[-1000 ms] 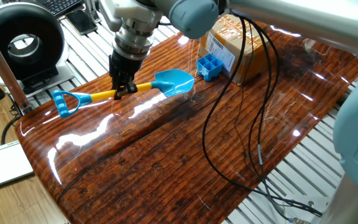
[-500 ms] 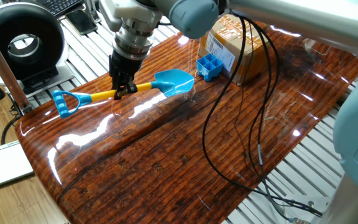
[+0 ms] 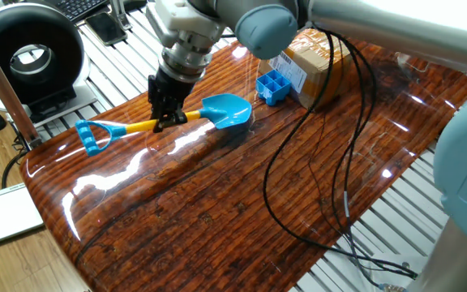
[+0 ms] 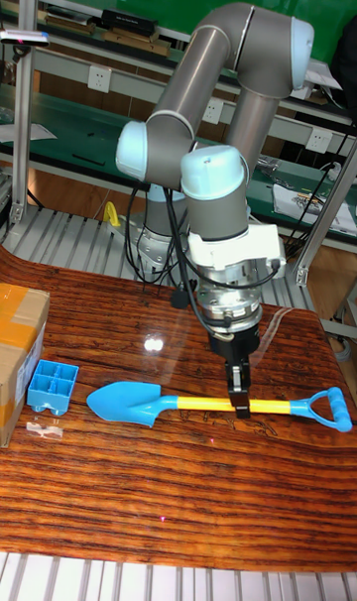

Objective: Use a shovel to scoop up an object

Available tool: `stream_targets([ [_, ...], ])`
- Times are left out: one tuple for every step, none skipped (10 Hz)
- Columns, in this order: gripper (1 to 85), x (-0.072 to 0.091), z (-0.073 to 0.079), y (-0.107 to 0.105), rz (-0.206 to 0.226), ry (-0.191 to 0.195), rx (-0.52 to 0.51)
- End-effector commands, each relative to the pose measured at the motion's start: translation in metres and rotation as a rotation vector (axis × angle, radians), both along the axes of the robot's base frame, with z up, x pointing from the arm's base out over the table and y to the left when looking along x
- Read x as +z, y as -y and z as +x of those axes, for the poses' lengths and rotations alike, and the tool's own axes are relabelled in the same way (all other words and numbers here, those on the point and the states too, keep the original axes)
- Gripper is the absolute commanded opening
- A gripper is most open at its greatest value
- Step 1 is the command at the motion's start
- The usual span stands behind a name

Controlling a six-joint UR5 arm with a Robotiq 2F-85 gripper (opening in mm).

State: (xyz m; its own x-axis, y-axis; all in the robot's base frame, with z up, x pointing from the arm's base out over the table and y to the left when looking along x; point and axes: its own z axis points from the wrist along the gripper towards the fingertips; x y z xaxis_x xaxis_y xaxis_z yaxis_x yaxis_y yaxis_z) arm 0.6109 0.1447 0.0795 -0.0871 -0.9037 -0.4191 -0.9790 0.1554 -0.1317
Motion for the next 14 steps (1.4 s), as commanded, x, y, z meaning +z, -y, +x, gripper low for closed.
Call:
stream_targets([
  [1.3, 0.003, 0.001, 0.002, 0.016, -0.003, -0.023],
  [1.3, 0.002, 0.001, 0.002, 0.013, -0.001, -0.02],
  [1.3, 0.001, 0.001, 0.005, 0.004, 0.001, -0.015],
  [1.3, -0.001, 0.0, 0.01, -0.003, 0.004, -0.009],
  [1.3, -0.004, -0.002, 0.016, -0.007, 0.006, -0.005],
  [1.3, -0.007, -0.003, 0.021, -0.006, 0.004, -0.004],
  [1.3, -0.008, -0.004, 0.026, -0.006, 0.005, -0.002],
  [1.3, -0.008, -0.005, 0.028, -0.01, 0.005, 0.002],
  [1.3, -0.008, -0.006, 0.027, -0.004, 0.001, -0.003],
  [1.3, -0.008, -0.005, 0.027, -0.007, 0.001, -0.008],
  [1.3, -0.009, -0.004, 0.03, -0.016, 0.004, -0.017],
  [1.3, -0.008, -0.003, 0.029, -0.009, 0.002, -0.028],
  [1.3, -0.008, -0.002, 0.028, -0.002, 0.002, -0.032],
  [1.3, -0.007, -0.002, 0.026, 0.006, 0.001, -0.034],
])
